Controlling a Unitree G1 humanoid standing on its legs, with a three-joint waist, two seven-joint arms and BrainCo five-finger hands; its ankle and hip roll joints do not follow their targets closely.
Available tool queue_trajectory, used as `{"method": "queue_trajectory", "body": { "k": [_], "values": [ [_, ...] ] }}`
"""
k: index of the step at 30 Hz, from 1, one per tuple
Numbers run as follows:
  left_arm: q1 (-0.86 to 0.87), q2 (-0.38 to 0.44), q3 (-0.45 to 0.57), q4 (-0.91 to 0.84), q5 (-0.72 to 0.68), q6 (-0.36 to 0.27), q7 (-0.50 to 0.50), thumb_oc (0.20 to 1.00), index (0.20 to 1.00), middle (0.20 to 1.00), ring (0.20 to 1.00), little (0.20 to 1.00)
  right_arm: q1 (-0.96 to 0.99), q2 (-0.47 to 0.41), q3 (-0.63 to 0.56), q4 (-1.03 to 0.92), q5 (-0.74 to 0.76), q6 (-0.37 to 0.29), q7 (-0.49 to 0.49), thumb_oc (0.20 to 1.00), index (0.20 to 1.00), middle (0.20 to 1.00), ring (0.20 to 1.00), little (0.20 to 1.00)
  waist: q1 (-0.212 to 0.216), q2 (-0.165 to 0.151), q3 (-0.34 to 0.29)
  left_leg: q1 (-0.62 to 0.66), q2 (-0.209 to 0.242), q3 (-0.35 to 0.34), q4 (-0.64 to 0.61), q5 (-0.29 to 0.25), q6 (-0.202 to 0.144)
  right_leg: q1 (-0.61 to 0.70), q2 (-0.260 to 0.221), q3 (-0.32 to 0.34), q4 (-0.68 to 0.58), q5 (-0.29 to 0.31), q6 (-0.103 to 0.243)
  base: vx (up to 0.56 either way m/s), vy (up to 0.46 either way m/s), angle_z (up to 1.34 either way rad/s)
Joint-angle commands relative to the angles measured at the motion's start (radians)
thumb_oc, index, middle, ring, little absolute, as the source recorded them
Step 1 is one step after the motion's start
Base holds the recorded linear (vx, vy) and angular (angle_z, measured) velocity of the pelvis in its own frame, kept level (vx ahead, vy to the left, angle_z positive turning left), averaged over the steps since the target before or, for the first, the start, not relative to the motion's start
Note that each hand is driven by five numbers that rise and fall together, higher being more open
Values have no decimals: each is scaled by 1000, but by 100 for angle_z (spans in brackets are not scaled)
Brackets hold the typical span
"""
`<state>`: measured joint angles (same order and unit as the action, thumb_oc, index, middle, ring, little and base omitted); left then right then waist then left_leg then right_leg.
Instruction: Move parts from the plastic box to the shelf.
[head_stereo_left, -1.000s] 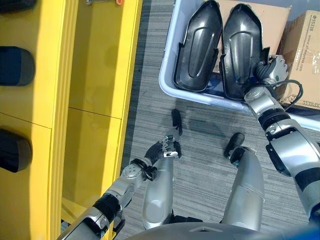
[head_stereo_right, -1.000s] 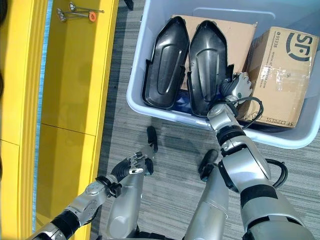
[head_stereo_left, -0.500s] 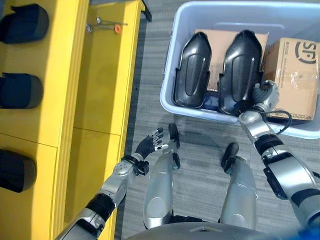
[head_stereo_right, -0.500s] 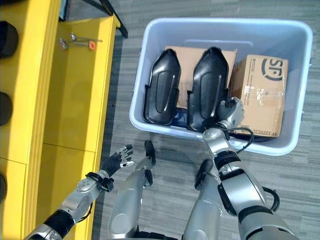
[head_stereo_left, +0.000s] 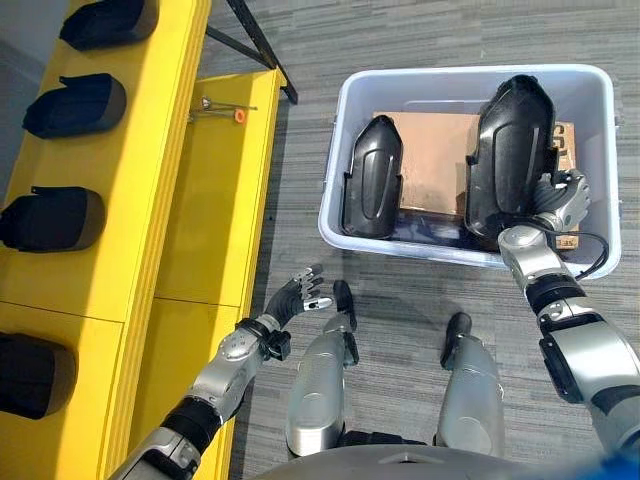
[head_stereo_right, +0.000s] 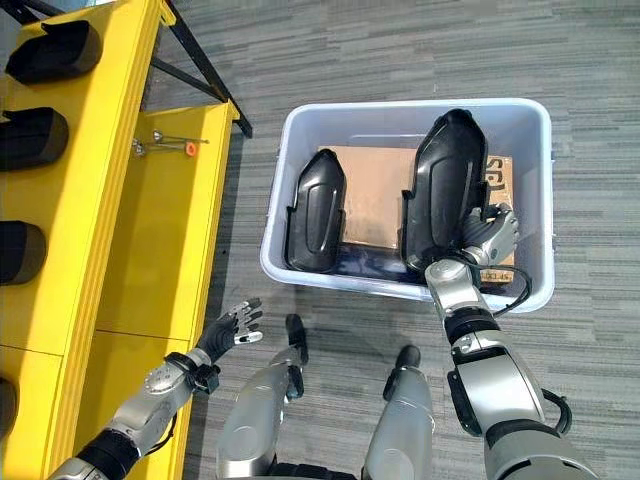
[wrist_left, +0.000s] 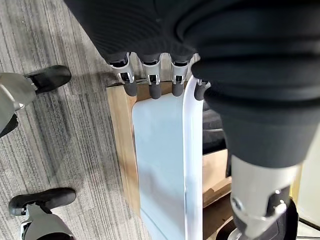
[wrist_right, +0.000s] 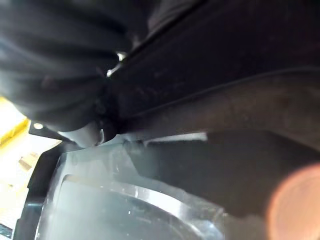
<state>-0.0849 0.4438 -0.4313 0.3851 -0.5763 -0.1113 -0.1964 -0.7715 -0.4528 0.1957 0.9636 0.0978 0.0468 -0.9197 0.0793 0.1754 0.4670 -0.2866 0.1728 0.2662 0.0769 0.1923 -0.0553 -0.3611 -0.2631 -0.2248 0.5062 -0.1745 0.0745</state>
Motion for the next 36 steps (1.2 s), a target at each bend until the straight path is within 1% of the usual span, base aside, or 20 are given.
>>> {"method": "queue_trajectory", "body": {
  "k": [1,4,5,6,9,11,13,14,15,18,20,21,25,26,32,36],
  "values": [
    [-2,21,-25,-54,12,-17,-9,1000,1000,1000,1000,1000,-94,-68,-20,-38,28,-55,6,200,200,200,200,200,21,-17,51,55,1,-38,88,-150,-23,42,17,-55,-68,58,-10,70,18,2],
    [9,21,-27,-49,17,-19,-16,1000,1000,1000,1000,1000,-98,-70,-16,-38,38,-46,31,200,200,200,200,200,22,-18,43,69,2,-38,82,-149,-24,59,17,-56,-79,59,-12,50,16,0],
    [16,18,-26,-38,30,-27,-17,1000,1000,1000,1000,1000,-91,-61,-9,-38,91,-49,76,200,200,200,200,200,21,-23,35,82,3,-36,74,-148,-24,72,19,-56,-90,62,-12,53,6,1],
    [20,19,-22,-39,35,-27,-16,1000,1000,1000,1000,1000,-79,-55,-4,-46,143,-68,112,200,200,200,200,200,20,-28,31,91,4,-35,69,-149,-23,83,19,-56,-101,65,-12,55,3,-1],
    [28,22,-15,-46,38,-20,-11,1000,1000,1000,1000,1000,-60,-44,-13,-66,226,-97,187,200,200,200,200,200,17,-35,19,108,7,-32,61,-150,-25,101,18,-57,-115,68,-10,38,-1,-1],
    [33,24,-9,-46,37,-18,-12,1000,1000,1000,1000,1000,-47,-37,-22,-78,235,-119,219,200,200,200,200,200,15,-39,13,120,8,-31,57,-150,-25,116,18,-56,-126,70,-9,41,3,-2],
    [43,25,-1,-49,44,-14,-14,1000,1000,1000,1000,1000,-29,-28,-28,-110,252,-125,258,200,200,200,200,200,12,-45,1,136,11,-28,49,-150,-27,133,19,-57,-142,74,-8,37,0,-3],
    [44,24,-1,-48,45,-14,-14,1000,1000,1000,1000,1000,-25,-26,-29,-115,254,-126,264,200,200,200,200,200,11,-46,-1,139,11,-28,48,-150,-27,136,20,-56,-144,75,-8,47,-1,-5],
    [50,22,5,-49,51,-9,-16,1000,1000,1000,1000,1000,-8,-16,-33,-142,278,-126,303,200,200,200,200,200,8,-50,-12,154,13,-27,38,-149,-28,151,21,-55,-159,78,-7,45,-1,-8],
    [67,19,13,-52,59,-7,-20,1000,1000,1000,1000,1000,23,5,-38,-182,327,-122,371,200,200,200,200,200,4,-55,-29,179,13,-27,24,-147,-30,183,25,-55,-184,82,-6,56,3,-5],
    [77,13,19,-49,66,-4,-24,1000,1000,1000,1000,1000,40,21,-33,-202,330,-115,395,200,200,200,200,200,3,-58,-43,197,14,-26,13,-144,-32,205,28,-56,-201,84,-7,89,20,-3],
    [90,6,25,-40,77,-7,-25,1000,1000,1000,1000,1000,64,44,-20,-236,339,-101,416,200,200,200,200,200,2,-59,-68,213,18,-23,-6,-134,-35,230,36,-57,-228,93,-8,105,26,-3],
    [106,-1,32,-33,87,-10,-25,1000,1000,1000,1000,1000,93,71,-3,-267,343,-88,403,200,200,200,200,200,1,-63,-96,232,20,-23,-25,-123,-39,257,41,-60,-249,96,-9,80,16,0],
    [110,-3,33,-30,88,-10,-24,1000,1000,1000,1000,1000,103,81,-2,-271,364,-81,401,200,200,200,200,200,2,-65,-106,240,22,-22,-30,-121,-40,270,42,-64,-254,95,-9,73,6,6],
    [127,-6,37,-20,98,-5,-23,1000,1000,1000,1000,1000,116,102,-8,-263,386,-58,400,200,200,200,200,200,9,-72,-141,269,23,-24,-45,-118,-42,313,48,-75,-273,93,-12,67,5,3],
    [142,-9,35,-12,108,-5,-28,1000,1000,1000,1000,1000,121,111,-15,-248,440,-53,430,200,200,200,200,200,16,-76,-157,283,25,-26,-50,-118,-44,336,51,-81,-285,92,-14,50,-2,0]
  ]
}}
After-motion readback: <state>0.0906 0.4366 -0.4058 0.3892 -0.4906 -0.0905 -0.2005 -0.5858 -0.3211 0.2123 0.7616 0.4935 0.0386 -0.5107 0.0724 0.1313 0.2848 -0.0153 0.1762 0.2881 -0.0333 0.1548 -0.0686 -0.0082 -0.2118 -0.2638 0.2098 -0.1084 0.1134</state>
